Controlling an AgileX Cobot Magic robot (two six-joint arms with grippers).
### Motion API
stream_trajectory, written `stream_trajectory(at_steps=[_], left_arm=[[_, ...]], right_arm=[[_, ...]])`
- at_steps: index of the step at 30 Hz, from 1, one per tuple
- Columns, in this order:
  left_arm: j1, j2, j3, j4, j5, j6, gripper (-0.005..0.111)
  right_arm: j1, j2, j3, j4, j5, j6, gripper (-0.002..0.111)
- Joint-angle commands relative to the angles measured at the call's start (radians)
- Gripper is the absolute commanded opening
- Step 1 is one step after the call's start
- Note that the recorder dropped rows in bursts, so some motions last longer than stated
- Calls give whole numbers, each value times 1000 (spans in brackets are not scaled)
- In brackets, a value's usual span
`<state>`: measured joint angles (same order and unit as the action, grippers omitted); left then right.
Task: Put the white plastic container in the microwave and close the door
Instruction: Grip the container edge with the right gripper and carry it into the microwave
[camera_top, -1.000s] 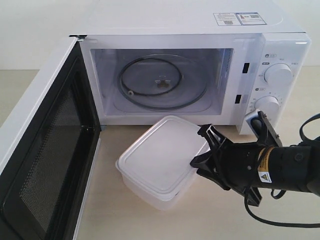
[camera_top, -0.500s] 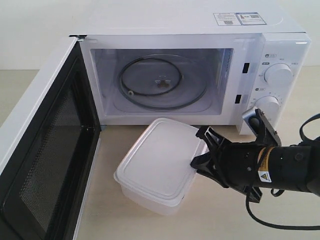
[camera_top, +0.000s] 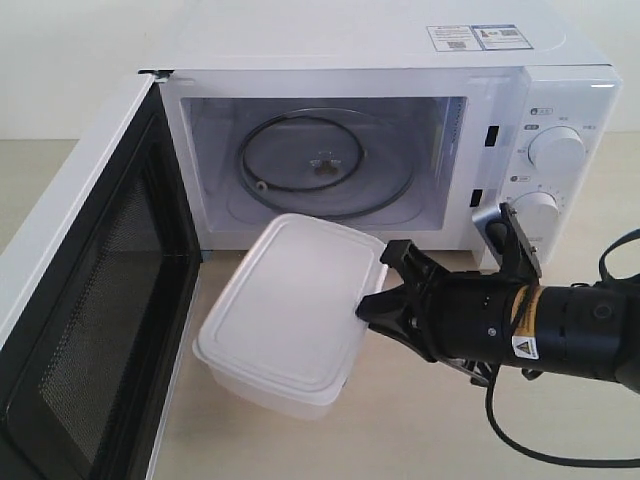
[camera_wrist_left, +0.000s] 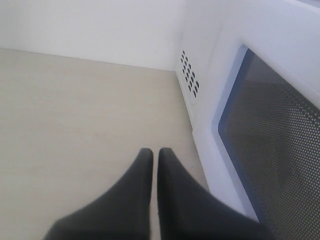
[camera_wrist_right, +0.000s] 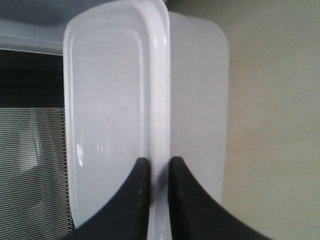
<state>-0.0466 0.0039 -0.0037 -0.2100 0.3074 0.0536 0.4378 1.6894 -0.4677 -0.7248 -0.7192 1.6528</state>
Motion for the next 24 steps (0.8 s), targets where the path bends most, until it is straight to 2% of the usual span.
stream_trajectory(at_steps=[1, 10, 19, 24], left_arm=[[2, -4, 4, -10, -4, -3, 4], [2, -4, 4, -10, -4, -3, 4], [2, -4, 4, -10, -4, -3, 4], [2, -4, 4, -10, -4, -3, 4]], right_arm=[[2, -4, 2, 19, -59, -15, 0], [25, -4, 2, 250, -68, -123, 0], [239, -4, 0, 887, -84, -487, 0], [250, -2, -43, 987, -50, -509, 0]])
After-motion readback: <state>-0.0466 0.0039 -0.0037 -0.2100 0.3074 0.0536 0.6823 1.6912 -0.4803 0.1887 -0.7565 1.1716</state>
